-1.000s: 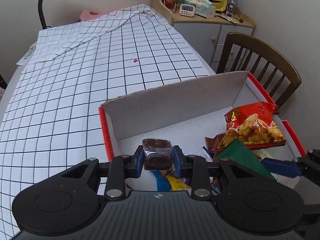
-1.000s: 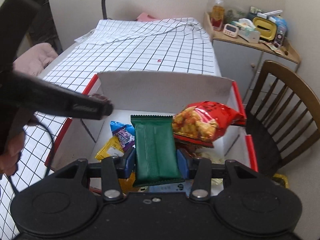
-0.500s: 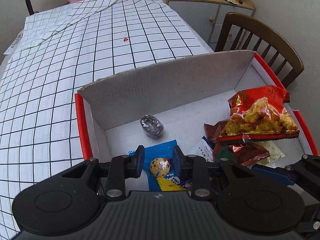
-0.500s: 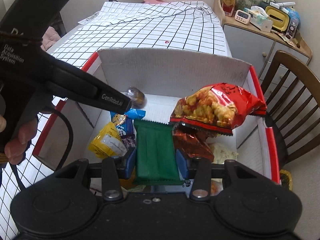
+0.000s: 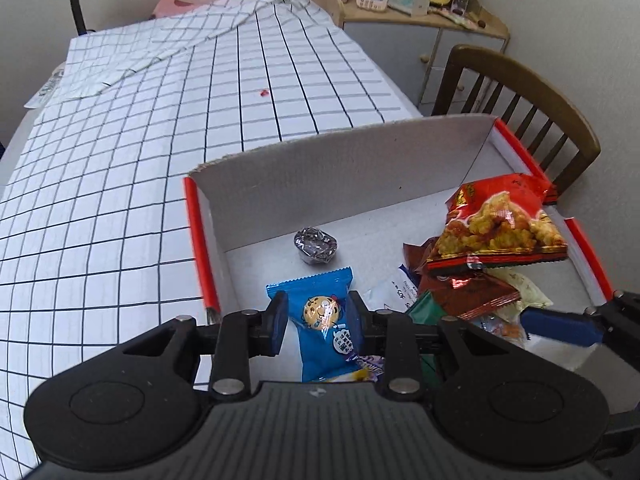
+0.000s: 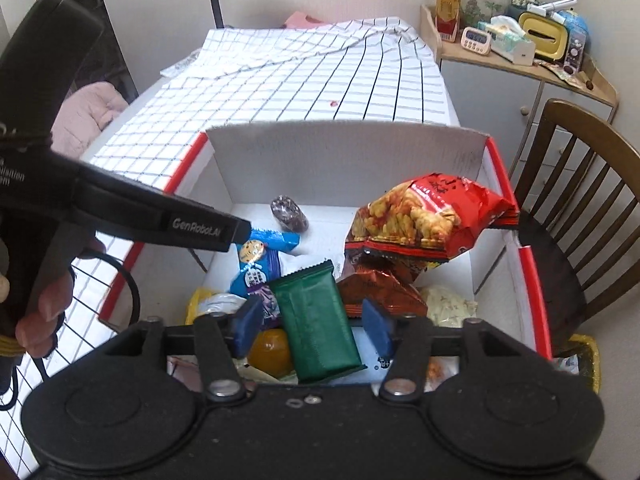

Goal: Organize snacks

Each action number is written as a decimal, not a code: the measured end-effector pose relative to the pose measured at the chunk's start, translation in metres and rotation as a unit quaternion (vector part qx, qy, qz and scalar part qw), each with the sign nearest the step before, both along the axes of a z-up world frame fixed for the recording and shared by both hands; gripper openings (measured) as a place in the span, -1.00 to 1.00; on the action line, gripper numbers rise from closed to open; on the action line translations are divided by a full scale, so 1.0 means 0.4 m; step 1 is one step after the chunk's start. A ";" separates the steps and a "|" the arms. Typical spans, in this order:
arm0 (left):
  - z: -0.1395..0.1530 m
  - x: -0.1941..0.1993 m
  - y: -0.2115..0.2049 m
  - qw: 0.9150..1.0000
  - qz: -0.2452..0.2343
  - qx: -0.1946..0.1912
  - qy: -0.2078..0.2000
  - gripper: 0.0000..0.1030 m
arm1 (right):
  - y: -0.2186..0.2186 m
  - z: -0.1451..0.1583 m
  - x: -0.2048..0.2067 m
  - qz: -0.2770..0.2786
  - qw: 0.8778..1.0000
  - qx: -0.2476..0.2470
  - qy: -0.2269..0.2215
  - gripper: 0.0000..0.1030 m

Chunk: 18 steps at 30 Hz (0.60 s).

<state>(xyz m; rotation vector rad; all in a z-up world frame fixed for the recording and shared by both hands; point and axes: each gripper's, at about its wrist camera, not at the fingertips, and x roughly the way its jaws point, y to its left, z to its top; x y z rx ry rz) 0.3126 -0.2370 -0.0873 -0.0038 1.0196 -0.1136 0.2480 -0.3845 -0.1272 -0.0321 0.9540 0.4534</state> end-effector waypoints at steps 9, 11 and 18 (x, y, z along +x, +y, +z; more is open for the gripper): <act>0.072 -0.094 0.017 0.999 -0.001 -0.015 -0.042 0.02 | -0.024 0.066 -0.059 -0.012 0.999 0.016 -0.031 0.32; 0.090 -0.114 0.024 0.999 -0.002 -0.018 -0.051 0.02 | -0.026 0.084 -0.073 -0.013 0.999 0.020 -0.042 0.45; 0.151 -0.196 0.054 0.995 -0.007 -0.022 -0.093 0.20 | -0.035 0.149 -0.123 -0.023 0.995 0.045 -0.081 0.69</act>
